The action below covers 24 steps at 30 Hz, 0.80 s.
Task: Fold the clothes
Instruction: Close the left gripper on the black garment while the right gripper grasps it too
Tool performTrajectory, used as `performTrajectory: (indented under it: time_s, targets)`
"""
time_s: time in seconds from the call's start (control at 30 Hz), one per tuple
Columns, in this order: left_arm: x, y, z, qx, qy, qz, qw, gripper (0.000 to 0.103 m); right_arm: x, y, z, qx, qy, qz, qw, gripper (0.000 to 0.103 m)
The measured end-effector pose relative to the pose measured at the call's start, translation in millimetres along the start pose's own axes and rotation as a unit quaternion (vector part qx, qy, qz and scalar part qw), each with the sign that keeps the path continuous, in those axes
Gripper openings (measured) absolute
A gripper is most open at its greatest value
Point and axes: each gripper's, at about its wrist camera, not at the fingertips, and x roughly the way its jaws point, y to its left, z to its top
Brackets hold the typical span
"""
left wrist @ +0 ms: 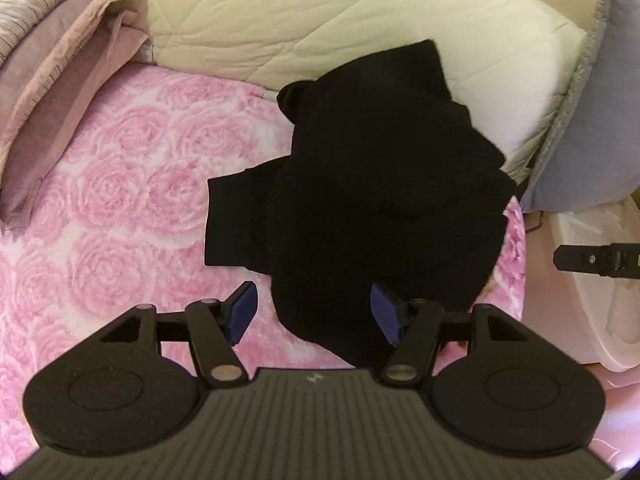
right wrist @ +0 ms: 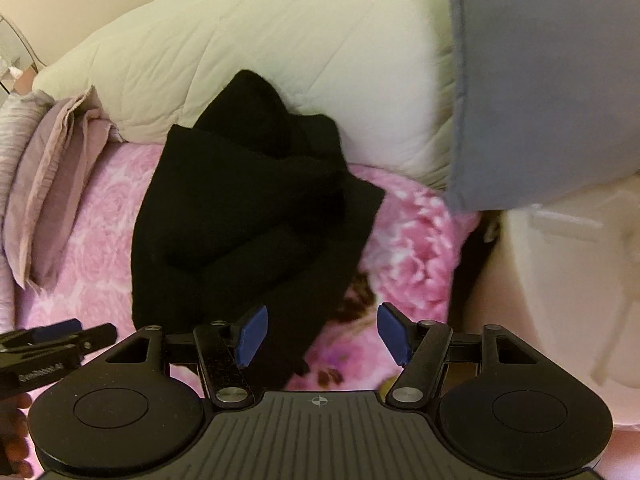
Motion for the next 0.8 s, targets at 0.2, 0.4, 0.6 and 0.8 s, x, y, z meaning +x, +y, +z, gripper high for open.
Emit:
performTrajectory:
  time_s: [0.2,0.4,0.6,0.8]
  targets:
    - [35,10,4,-0.009,0.017,-0.004,0.9998,0.060,34,2,8,-0.003,0.004,0.024,1.000,0.065]
    - [67,14,1,-0.012,0.028,-0.021,0.9993,0.060,71,4,15,0.011,0.005,0.039,0.999,0.065]
    - [89,14,-1,0.003,0.026,-0.038,0.9989,0.061,103,0,17,0.051,0.006,0.058,0.997,0.065]
    - [91,13,5,0.027,0.013,-0.062,0.9976,0.023,108,-3,15,0.067,0.001,0.072,0.995,0.038]
